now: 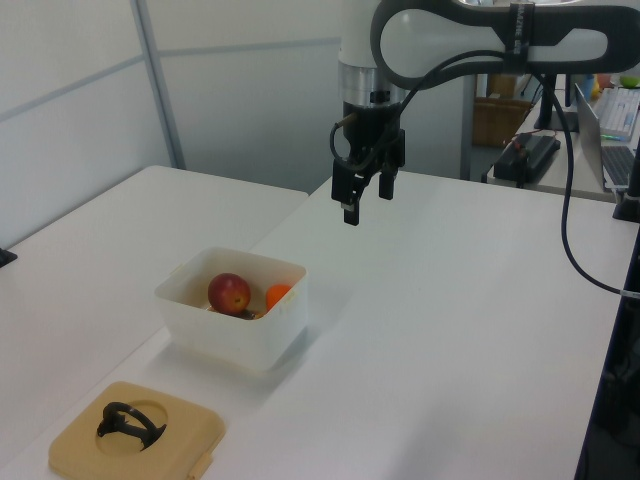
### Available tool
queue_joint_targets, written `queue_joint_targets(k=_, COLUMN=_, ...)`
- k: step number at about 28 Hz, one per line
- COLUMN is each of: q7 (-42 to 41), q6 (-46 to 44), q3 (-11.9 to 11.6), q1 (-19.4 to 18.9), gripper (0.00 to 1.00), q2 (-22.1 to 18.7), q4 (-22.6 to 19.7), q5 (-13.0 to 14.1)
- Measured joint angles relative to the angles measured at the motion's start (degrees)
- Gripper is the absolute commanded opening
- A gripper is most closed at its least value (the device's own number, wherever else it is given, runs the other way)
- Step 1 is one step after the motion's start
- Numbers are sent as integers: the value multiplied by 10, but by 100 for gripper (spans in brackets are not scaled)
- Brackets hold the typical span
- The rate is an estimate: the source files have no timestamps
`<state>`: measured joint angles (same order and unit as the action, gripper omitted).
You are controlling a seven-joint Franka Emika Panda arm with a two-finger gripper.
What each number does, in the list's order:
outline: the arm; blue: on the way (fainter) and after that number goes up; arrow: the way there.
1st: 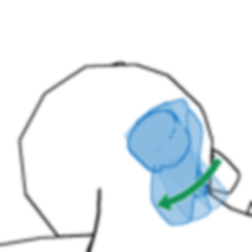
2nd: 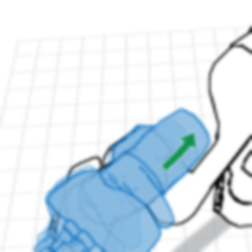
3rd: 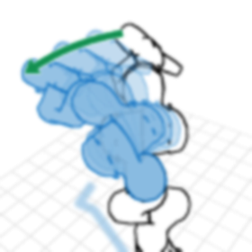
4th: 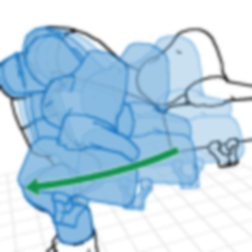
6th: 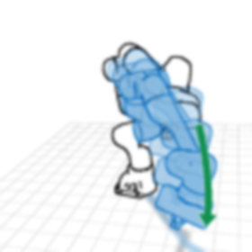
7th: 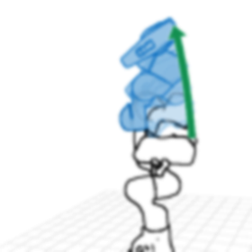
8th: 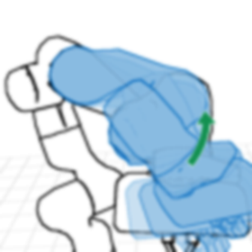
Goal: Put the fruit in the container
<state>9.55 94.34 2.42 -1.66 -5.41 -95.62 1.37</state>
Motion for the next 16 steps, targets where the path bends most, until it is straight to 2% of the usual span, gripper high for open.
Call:
queue_joint_targets(k=7, q7=-3, q6=0, q3=-3, q1=4, gripper=100, q2=0, q4=3, q5=-3)
queue_joint_targets(k=16, q7=26, q6=-15, q3=-17, q1=25, gripper=100, q2=0, q4=21, q5=-27)
